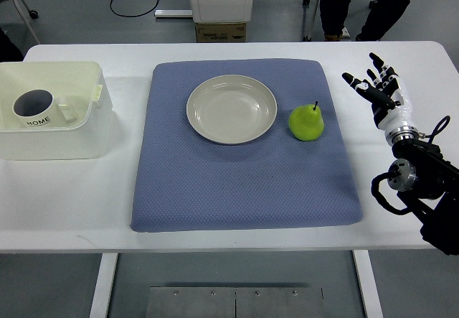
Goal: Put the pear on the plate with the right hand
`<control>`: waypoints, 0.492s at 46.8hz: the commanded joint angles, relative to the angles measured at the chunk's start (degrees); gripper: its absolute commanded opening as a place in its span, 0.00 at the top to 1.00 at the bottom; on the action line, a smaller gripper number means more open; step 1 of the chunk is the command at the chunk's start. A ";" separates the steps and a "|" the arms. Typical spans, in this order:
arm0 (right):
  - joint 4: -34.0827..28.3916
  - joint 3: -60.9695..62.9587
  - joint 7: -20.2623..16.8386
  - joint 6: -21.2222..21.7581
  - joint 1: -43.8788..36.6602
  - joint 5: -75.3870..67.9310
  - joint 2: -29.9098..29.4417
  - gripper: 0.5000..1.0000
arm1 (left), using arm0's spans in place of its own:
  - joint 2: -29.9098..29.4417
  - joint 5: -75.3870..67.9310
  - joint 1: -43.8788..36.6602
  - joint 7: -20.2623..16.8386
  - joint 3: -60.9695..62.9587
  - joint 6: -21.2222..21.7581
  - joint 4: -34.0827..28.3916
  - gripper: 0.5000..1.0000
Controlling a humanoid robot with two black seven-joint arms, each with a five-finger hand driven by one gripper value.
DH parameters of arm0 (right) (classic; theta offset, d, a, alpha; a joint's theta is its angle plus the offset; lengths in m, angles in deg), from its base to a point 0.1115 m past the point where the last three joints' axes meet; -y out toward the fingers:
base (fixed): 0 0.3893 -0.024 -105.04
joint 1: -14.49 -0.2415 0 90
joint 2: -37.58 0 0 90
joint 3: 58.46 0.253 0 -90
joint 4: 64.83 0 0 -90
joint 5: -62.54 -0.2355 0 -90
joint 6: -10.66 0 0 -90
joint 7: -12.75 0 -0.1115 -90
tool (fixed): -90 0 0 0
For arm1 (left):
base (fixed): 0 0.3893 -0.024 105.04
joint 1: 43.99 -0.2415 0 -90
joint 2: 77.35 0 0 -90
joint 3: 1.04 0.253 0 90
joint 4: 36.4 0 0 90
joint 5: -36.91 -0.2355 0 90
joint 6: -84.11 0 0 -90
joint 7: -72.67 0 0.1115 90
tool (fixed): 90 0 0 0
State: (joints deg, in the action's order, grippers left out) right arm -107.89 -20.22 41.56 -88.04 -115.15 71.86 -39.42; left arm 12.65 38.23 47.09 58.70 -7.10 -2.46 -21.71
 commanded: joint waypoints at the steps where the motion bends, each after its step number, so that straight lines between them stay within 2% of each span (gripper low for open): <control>1: 0.00 0.00 0.02 0.00 0.00 0.00 0.00 0.00 | 0.00 0.00 -0.03 0.00 0.00 0.00 -0.01 0.00; 23: 0.00 0.00 0.11 0.09 -0.18 0.00 0.18 0.00 | 0.00 0.00 -0.03 0.00 0.00 0.00 -0.01 0.00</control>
State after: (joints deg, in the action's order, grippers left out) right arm -107.89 -20.22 41.66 -87.98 -115.34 71.86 -39.25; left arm 12.65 38.23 47.11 58.67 -7.11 -2.48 -21.72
